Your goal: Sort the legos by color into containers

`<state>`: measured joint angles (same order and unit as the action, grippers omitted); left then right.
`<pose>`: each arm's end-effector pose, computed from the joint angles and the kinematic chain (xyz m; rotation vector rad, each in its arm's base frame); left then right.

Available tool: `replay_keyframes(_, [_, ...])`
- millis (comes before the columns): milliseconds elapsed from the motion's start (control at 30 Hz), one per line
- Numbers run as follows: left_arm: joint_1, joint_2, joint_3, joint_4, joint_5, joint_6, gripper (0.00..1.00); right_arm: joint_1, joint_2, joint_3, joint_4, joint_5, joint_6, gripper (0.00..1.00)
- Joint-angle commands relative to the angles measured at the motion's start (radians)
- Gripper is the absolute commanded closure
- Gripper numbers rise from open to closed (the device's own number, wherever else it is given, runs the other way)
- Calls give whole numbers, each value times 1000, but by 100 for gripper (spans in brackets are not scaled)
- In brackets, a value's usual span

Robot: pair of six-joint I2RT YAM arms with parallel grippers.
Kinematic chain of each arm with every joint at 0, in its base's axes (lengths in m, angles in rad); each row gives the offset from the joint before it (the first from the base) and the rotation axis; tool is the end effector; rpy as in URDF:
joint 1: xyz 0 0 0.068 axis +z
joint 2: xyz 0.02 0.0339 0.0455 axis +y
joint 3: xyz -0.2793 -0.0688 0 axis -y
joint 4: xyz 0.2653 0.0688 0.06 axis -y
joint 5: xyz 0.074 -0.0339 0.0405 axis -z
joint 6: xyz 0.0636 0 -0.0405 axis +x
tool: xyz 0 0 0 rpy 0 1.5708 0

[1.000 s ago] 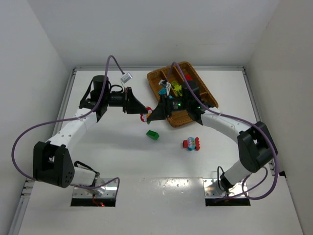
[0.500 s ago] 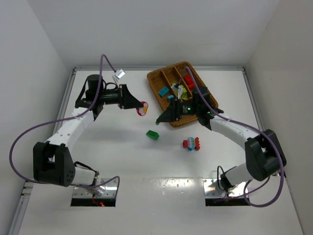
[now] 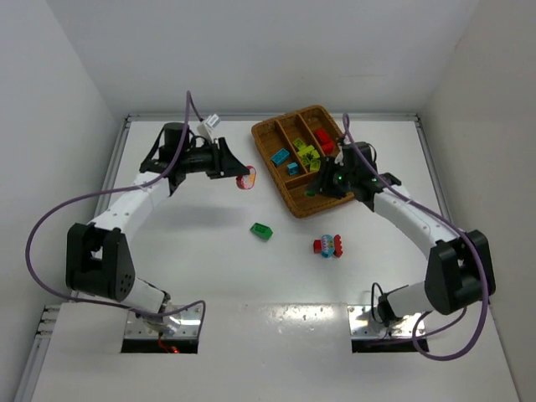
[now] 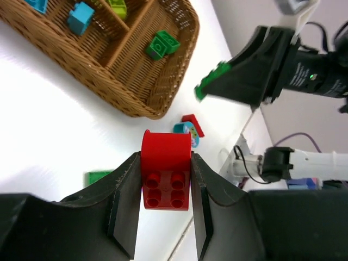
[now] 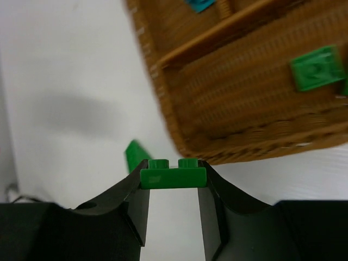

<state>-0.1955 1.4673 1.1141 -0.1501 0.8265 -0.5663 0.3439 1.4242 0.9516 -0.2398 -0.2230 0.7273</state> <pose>0.3474 -0.1165 0.2994 0.1470 2.1527 -1.3091 0.3207 0.1298 0.2335 0.3357 2.3735 0.7896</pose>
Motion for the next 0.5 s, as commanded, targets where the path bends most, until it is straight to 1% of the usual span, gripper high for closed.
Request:
replay_keyframes(0, [-15,17,98,-74,-99,49,100,-48,33,85,-107,237,-9,92])
replay_keyframes(33, [-27,18,116,-83,-115,49,100,-57,76,113,-116,267,-9,92])
replay_keyframes(133, [-48,40,130,-83,-129,49,100,-66,149,168,-127,278,-29,91])
replay_keyframes(200, [-74,57,159,-83,-138,49,100,-77,218,196,-127,278,-29,88])
replay_keyframes(267, [-107,85,182,-83,-162,31,100,-77,258,233,-127,278,-29,76])
replay_keyframes(333, [-137,117,200,-83,-176,31,100,-77,307,282,-159,293,-40,59])
replay_keyframes(367, [-137,129,213,-83,-187,22,100,-77,320,295,-173,294,-49,39])
replay_keyframes(400, [-150,145,245,-83,-187,7,100,-77,320,317,-187,312,-49,30])
replay_keyframes(433, [-150,160,266,-83,-187,6,100,-77,329,317,-197,323,-49,25])
replay_keyframes(467, [-159,191,304,-83,-187,-4,100,-86,318,317,-211,335,-49,23])
